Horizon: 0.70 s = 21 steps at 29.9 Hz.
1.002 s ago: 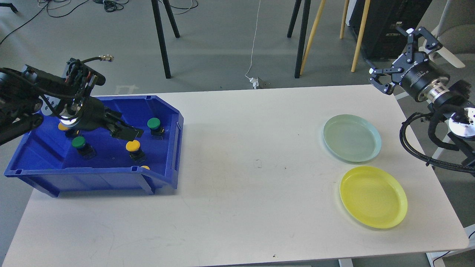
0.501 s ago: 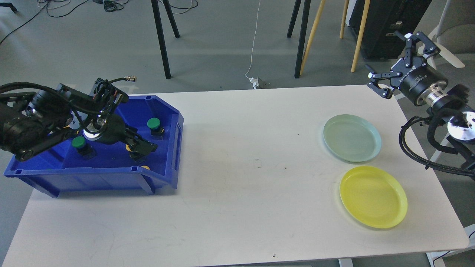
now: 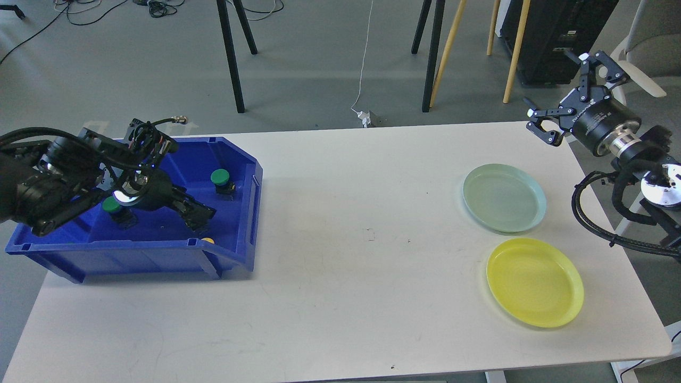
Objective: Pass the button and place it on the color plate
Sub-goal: 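Grasp a yellow button in the bin with the left gripper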
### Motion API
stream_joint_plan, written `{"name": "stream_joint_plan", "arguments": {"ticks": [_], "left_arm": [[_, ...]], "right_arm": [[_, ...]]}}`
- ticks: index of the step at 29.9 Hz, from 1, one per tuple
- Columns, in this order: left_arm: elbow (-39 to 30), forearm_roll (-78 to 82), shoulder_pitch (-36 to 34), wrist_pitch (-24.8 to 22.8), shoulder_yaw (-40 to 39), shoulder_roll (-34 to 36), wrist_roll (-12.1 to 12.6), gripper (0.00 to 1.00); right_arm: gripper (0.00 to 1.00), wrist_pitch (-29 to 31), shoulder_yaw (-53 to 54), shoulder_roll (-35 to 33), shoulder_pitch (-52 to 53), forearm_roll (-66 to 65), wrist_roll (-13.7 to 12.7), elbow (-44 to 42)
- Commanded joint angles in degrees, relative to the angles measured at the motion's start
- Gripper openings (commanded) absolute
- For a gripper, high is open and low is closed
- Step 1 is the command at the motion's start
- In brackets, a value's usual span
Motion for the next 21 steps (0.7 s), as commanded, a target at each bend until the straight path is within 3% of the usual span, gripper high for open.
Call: {"name": "stream_joint_plan", "arguments": {"ticks": [1, 4, 9, 12, 14, 18, 21], "left_arm": [[1.6, -0.1, 1.0, 0.1, 0.0, -0.8, 0.0, 0.90], [2.4, 0.0, 1.2, 0.6, 0.0, -0.9, 0.0, 0.85], [3.1, 3.4, 2.0, 1.1, 0.5, -1.8, 0.0, 0.56], [3.1, 4.2, 2.1, 2.1, 0.5, -1.7, 0.0, 0.52], [3.1, 4.2, 2.2, 2.2, 0.5, -1.6, 0.0, 0.34], [3.1, 4.9, 2.1, 3.4, 0.5, -1.6, 0.0, 0.09], [2.9, 4.9, 1.8, 4.4, 0.5, -1.6, 0.0, 0.06]], "right_arm": [[1.00, 0.0, 0.0, 0.0, -0.1, 0.0, 0.0, 0.0], [1.00, 0.0, 0.0, 0.0, -0.1, 0.0, 0.0, 0.0], [1.00, 0.0, 0.1, 0.0, -0.5, 0.0, 0.0, 0.1], [1.00, 0.0, 0.1, 0.0, -0.7, 0.0, 0.1, 0.1], [1.00, 0.0, 0.1, 0.0, -0.8, 0.0, 0.1, 0.1], [1.00, 0.0, 0.1, 0.0, -0.8, 0.0, 0.1, 0.1], [1.00, 0.0, 0.1, 0.0, -0.9, 0.0, 0.1, 0.1]]}}
